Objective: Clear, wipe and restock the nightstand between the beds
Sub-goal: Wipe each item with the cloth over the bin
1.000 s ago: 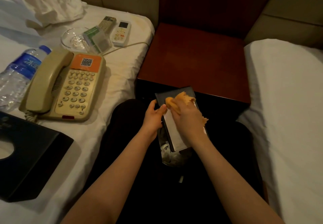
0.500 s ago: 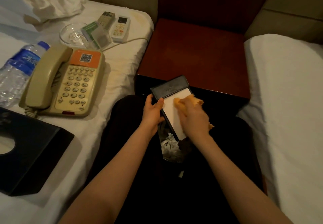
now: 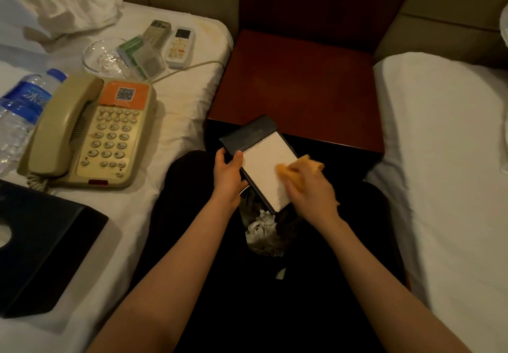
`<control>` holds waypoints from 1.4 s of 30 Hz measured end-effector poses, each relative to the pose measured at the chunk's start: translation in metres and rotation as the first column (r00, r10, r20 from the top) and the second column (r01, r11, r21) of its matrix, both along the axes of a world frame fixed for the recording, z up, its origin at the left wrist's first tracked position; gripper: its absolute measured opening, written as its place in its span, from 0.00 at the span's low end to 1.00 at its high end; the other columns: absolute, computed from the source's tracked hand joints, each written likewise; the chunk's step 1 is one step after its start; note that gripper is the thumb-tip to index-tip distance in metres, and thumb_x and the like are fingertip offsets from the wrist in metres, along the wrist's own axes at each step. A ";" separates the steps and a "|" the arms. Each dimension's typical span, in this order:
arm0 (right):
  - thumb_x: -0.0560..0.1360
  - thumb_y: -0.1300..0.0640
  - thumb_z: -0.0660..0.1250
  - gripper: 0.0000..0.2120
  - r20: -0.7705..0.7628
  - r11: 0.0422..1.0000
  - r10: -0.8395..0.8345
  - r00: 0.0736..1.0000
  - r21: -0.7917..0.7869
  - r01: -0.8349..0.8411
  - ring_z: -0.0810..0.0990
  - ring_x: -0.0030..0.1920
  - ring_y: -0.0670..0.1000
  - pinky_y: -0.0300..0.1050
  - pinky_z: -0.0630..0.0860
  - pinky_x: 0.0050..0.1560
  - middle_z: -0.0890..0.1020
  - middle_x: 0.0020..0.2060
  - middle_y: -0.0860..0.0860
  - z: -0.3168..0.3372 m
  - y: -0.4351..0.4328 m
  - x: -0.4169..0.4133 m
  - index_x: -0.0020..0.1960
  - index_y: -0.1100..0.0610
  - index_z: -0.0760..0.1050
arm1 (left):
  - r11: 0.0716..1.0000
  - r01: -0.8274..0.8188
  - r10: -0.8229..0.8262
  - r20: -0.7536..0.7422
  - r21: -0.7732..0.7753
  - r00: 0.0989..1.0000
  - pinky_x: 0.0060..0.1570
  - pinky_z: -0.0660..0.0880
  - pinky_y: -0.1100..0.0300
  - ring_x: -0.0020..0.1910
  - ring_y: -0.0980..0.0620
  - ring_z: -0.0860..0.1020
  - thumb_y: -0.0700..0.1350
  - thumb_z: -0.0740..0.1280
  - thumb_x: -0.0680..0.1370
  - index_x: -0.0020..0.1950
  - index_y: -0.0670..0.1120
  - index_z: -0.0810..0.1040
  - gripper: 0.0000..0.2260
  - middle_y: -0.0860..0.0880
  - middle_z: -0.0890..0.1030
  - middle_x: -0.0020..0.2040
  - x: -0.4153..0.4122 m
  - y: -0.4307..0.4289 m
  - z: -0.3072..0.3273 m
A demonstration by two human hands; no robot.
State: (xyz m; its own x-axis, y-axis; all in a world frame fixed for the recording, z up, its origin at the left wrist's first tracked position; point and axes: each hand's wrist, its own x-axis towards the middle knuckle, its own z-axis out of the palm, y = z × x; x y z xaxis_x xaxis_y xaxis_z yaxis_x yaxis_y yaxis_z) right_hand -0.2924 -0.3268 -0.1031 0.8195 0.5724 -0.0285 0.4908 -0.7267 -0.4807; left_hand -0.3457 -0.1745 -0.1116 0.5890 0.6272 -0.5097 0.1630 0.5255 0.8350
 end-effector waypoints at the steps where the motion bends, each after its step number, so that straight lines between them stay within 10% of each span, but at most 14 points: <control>1: 0.77 0.47 0.63 0.14 0.012 0.994 0.108 0.994 -0.031 -0.108 0.78 0.49 0.53 0.45 0.73 0.44 0.78 0.53 0.51 -0.002 -0.002 -0.005 0.61 0.49 0.71 | 1.000 -0.028 0.028 0.009 -0.004 1.000 0.43 0.77 0.55 0.53 0.50 0.76 0.44 0.57 0.82 0.71 0.49 0.63 0.17 0.50 0.75 0.57 0.001 -0.001 0.002; 4: 0.76 0.45 0.64 0.12 -0.050 0.962 -0.165 0.985 0.210 0.172 0.77 0.47 0.50 0.44 0.73 0.44 0.76 0.47 0.47 0.006 0.001 -0.004 0.56 0.50 0.74 | 0.998 -0.055 0.056 0.009 -0.010 0.998 0.44 0.76 0.56 0.51 0.52 0.75 0.44 0.56 0.83 0.72 0.49 0.62 0.17 0.50 0.74 0.58 0.002 0.000 0.003; 7: 0.76 0.44 0.64 0.13 -0.456 0.578 -0.504 0.734 0.453 0.679 0.75 0.48 0.50 0.43 0.70 0.44 0.75 0.49 0.49 0.021 -0.003 0.022 0.53 0.52 0.73 | 1.000 -0.002 0.003 -0.044 0.020 0.999 0.57 0.73 0.49 0.55 0.49 0.75 0.45 0.56 0.83 0.73 0.49 0.62 0.18 0.48 0.74 0.63 0.001 0.002 0.002; 12: 0.76 0.46 0.65 0.12 -0.658 0.825 -0.201 0.726 0.287 0.488 0.76 0.45 0.50 0.43 0.74 0.40 0.76 0.48 0.49 0.032 0.003 0.028 0.55 0.51 0.69 | 0.993 0.121 -0.120 -0.095 0.010 0.988 0.63 0.71 0.47 0.61 0.45 0.75 0.45 0.57 0.82 0.72 0.46 0.64 0.18 0.47 0.75 0.64 0.004 0.000 -0.003; 17: 0.75 0.54 0.66 0.10 -0.606 0.839 -0.229 0.762 0.274 0.470 0.78 0.45 0.54 0.54 0.76 0.46 0.74 0.45 0.51 0.014 0.029 0.008 0.50 0.53 0.66 | 0.947 0.290 -0.257 -0.218 0.136 0.941 0.64 0.70 0.49 0.68 0.42 0.69 0.51 0.62 0.79 0.78 0.51 0.47 0.33 0.44 0.64 0.74 0.000 -0.006 0.001; 20: 0.77 0.55 0.64 0.09 -0.465 0.868 -0.204 0.862 0.321 0.378 0.73 0.36 0.49 0.40 0.69 0.34 0.71 0.38 0.49 0.011 0.036 -0.002 0.49 0.55 0.64 | 0.910 0.414 -0.401 -0.286 -0.016 0.870 0.71 0.58 0.46 0.76 0.43 0.53 0.60 0.63 0.75 0.75 0.51 0.31 0.45 0.47 0.46 0.79 -0.001 -0.009 0.006; 24: 0.79 0.49 0.59 0.08 -0.464 0.854 -0.071 0.883 0.428 0.294 0.71 0.27 0.40 0.32 0.66 0.27 0.70 0.32 0.47 0.018 0.044 -0.010 0.44 0.50 0.66 | 0.925 0.351 -0.369 -0.118 -0.147 0.922 0.72 0.59 0.44 0.76 0.42 0.54 0.57 0.67 0.73 0.74 0.54 0.29 0.48 0.46 0.48 0.78 0.000 -0.009 0.006; 29: 0.80 0.48 0.56 0.08 -0.488 0.829 0.017 0.873 0.495 0.261 0.77 0.38 0.49 0.40 0.73 0.39 0.76 0.38 0.51 0.030 0.052 -0.023 0.47 0.50 0.70 | 0.856 0.387 -0.404 0.023 -0.342 0.914 0.58 0.74 0.45 0.65 0.42 0.73 0.64 0.75 0.57 0.77 0.55 0.50 0.55 0.43 0.70 0.70 -0.003 -0.010 0.006; 32: 0.80 0.47 0.56 0.16 -0.436 0.832 0.012 0.900 0.503 0.233 0.79 0.47 0.54 0.51 0.74 0.49 0.79 0.49 0.58 0.027 0.052 -0.039 0.57 0.57 0.72 | 0.844 0.407 -0.386 0.133 -0.349 0.913 0.48 0.76 0.55 0.49 0.48 0.80 0.62 0.62 0.74 0.60 0.45 0.76 0.24 0.44 0.82 0.51 -0.007 -0.009 0.011; 37: 0.79 0.43 0.57 0.13 -0.237 0.853 -0.037 0.971 0.498 0.154 0.80 0.39 0.50 0.54 0.77 0.42 0.78 0.38 0.50 0.025 0.062 -0.039 0.49 0.51 0.72 | 0.830 0.405 -0.292 0.321 -0.383 0.901 0.29 0.78 0.66 0.28 0.55 0.81 0.58 0.52 0.80 0.43 0.45 0.76 0.21 0.49 0.81 0.29 -0.006 -0.013 0.018; 42: 0.80 0.47 0.55 0.13 -0.167 0.859 -0.224 0.960 0.431 0.275 0.78 0.43 0.52 0.47 0.71 0.39 0.73 0.43 0.45 0.039 0.081 0.004 0.63 0.50 0.65 | 0.805 0.531 -0.367 0.480 -0.264 0.797 0.29 0.78 0.65 0.30 0.56 0.82 0.59 0.81 0.45 0.33 0.48 0.86 0.23 0.51 0.84 0.32 -0.005 -0.015 0.027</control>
State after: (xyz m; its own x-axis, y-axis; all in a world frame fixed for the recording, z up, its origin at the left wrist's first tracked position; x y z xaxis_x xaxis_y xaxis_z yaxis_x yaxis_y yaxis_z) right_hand -0.2882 -0.2454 -0.0643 0.9430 0.3218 0.0847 0.2489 -0.5132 -0.8214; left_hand -0.3505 -0.1890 -0.0847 0.9496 0.0517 -0.3091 0.1668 0.7518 0.6380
